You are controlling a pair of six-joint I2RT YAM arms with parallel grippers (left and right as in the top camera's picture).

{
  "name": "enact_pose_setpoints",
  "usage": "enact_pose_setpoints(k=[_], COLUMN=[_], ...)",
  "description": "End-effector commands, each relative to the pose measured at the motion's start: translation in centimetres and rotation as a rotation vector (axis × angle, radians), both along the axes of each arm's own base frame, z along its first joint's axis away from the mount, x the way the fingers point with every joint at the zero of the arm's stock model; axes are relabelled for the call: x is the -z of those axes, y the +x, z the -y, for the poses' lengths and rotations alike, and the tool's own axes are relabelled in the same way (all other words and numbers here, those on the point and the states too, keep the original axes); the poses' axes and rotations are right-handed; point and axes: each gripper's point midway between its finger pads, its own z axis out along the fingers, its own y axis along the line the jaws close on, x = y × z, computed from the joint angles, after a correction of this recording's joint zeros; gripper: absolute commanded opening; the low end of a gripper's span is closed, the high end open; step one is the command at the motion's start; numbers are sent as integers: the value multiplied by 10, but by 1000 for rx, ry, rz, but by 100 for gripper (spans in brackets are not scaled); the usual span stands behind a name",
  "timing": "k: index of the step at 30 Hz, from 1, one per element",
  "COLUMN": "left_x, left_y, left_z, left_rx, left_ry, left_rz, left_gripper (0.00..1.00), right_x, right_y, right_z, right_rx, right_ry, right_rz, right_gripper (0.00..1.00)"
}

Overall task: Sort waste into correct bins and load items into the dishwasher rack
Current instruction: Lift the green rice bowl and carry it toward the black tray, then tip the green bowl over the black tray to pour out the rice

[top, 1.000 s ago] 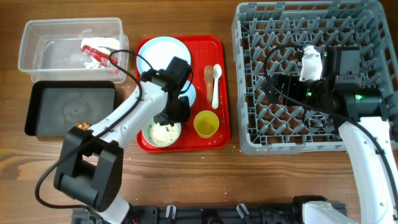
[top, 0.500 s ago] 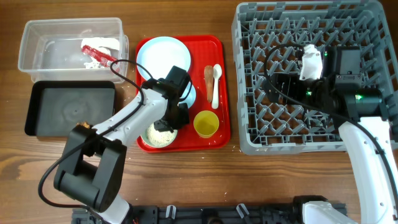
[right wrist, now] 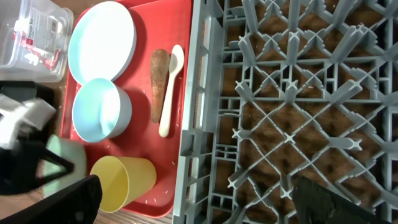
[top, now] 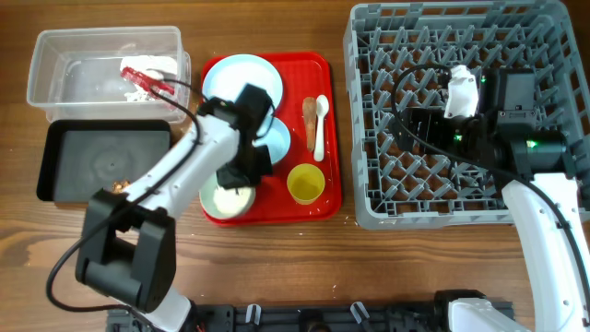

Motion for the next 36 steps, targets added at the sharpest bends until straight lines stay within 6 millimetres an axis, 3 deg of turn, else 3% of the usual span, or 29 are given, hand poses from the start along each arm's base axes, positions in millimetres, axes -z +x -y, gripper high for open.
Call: enact_pose_setpoints(k=[1, 6, 10, 23, 30, 36], left_x=[-48, -64, -75, -86, -86, -84], left_y=[27, 35, 43, 98, 117, 118], left_z=[0, -12, -35, -166, -204, -230], left_rx=[27, 11, -49, -328, -437, -553], left_ry=[-87, -129, -185, -438, -720, -929], left_rz=[116, 155, 184, 388, 477, 498], left_gripper=[4, 4, 4, 4, 4, 4], right_x=[-7, -7, -8, -10, -10, -10], right_y=[4, 4, 5, 7, 7, 7], right_z=[-2, -2, -2, -2, -2, -2], right_rx=[4, 4, 4, 4, 4, 3], right_ry=[21, 21, 21, 22, 22, 21], right_rz=[15, 15, 18, 32, 32, 32], right_gripper=[100, 100, 100, 100, 100, 100])
